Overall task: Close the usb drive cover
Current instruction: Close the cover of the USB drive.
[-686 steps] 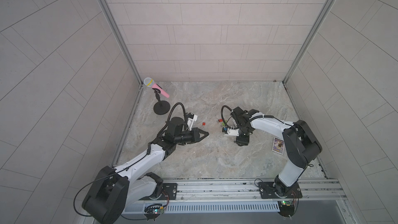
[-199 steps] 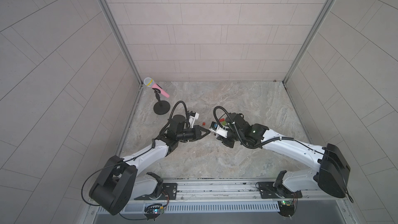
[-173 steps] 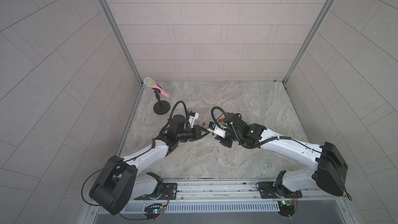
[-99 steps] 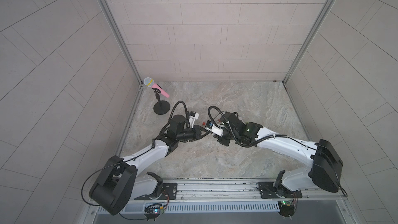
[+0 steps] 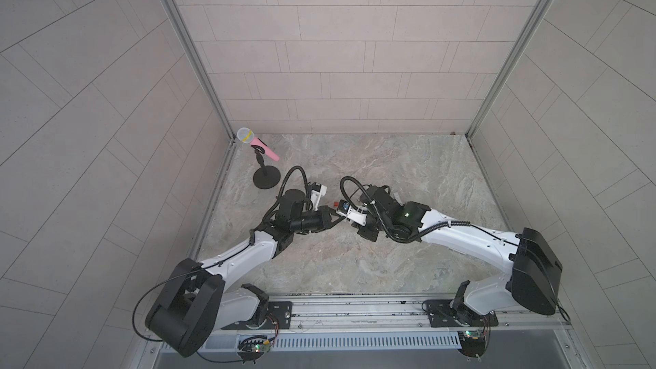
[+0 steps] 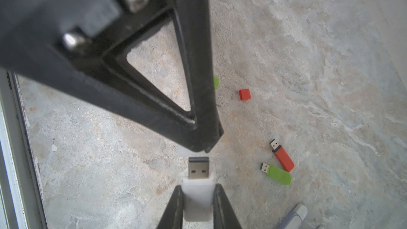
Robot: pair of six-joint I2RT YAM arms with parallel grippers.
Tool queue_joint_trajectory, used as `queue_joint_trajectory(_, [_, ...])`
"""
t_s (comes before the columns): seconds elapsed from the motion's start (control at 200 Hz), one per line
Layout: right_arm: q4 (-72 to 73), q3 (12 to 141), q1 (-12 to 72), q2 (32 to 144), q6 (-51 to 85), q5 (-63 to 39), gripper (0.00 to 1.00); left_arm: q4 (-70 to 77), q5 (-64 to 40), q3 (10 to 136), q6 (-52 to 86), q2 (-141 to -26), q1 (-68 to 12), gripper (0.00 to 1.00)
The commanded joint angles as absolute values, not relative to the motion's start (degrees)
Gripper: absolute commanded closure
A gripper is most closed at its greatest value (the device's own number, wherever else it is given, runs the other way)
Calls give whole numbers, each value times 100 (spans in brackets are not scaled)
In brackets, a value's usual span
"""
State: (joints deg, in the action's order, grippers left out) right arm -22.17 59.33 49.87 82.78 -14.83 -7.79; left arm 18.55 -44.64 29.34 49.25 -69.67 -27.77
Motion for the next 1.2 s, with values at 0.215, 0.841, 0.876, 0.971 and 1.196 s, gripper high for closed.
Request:
queue_joint_trajectory(0.215, [-2163, 5974, 5028, 8181, -1406, -841, 81, 1872, -4483, 3056, 4808, -6864, -2797, 94])
queue_joint_trajectory(0.841, [-2111, 6310, 5152, 8430, -1386, -914, 81, 1804, -4643, 3111, 4618, -7035, -2870, 94])
queue_joint_trajectory(0.876, [-2086, 6311, 5152, 8406, -1394, -914, 81, 1766, -4694, 3120, 4569, -7053, -2874, 94])
queue_joint_trajectory(0.971, [-1999, 6319, 5151, 8338, -1461, -921, 81, 1685, -4830, 3146, 4455, -7105, -2878, 94])
queue_joint_trajectory(1.196, [-1951, 6510, 5134, 8336, -1546, -657, 81, 1398, -4875, 3182, 4276, -7102, -2916, 94])
